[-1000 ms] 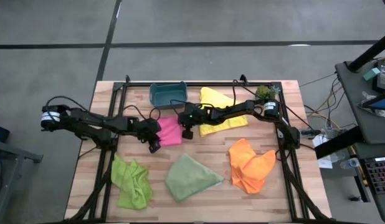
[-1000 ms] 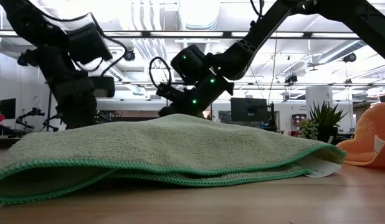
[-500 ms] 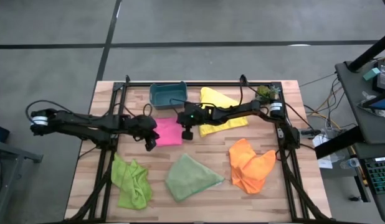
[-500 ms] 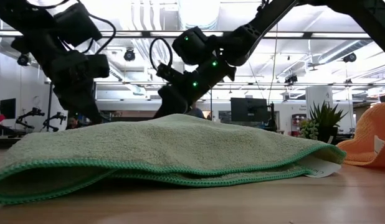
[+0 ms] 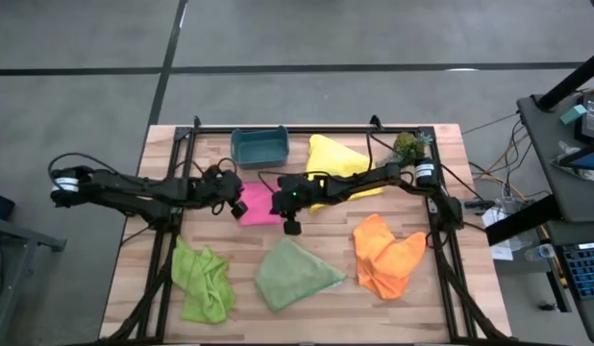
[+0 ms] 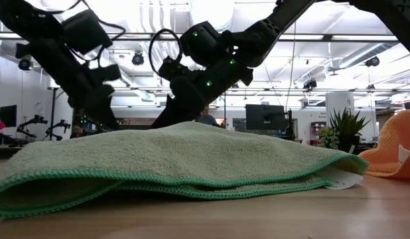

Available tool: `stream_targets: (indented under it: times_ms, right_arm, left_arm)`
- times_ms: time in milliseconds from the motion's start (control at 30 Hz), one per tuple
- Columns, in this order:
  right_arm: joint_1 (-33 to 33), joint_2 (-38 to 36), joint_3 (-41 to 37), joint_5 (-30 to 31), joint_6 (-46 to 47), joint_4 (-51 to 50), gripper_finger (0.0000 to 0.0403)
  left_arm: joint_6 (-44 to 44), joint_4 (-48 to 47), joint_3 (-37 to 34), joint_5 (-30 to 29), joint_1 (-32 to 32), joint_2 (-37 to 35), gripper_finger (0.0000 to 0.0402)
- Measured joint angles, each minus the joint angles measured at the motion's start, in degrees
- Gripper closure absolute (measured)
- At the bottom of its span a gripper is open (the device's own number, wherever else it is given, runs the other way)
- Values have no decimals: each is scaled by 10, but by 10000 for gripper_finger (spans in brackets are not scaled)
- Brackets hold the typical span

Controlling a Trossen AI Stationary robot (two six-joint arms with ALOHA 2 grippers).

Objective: Fold microfiber towels
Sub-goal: Fold the pink microfiber towel

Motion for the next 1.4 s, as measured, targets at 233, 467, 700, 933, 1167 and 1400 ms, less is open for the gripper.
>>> stream_targets:
  times_ms: [233,467,700,933,1167,1400]
  right_arm:
    - [13,26,0,0,6,-1,394]
    - [12,27,-1,0,16,-21,394]
    - [11,19,0,0,22,-20,394]
    - [8,-8,1,1,30,-30,394]
    - [2,-46,1,4,7,-100,394]
    - [-1,-86,-18,61,-30,-143,394]
  left_arm:
    - [8,60,0,-1,3,101,362]
    - [5,61,6,-1,13,168,362]
    - [12,44,16,13,15,132,362]
    - [23,-19,21,39,15,39,362]
    - [-15,-19,19,150,37,-48,360]
    - [-102,-23,17,293,74,-73,305]
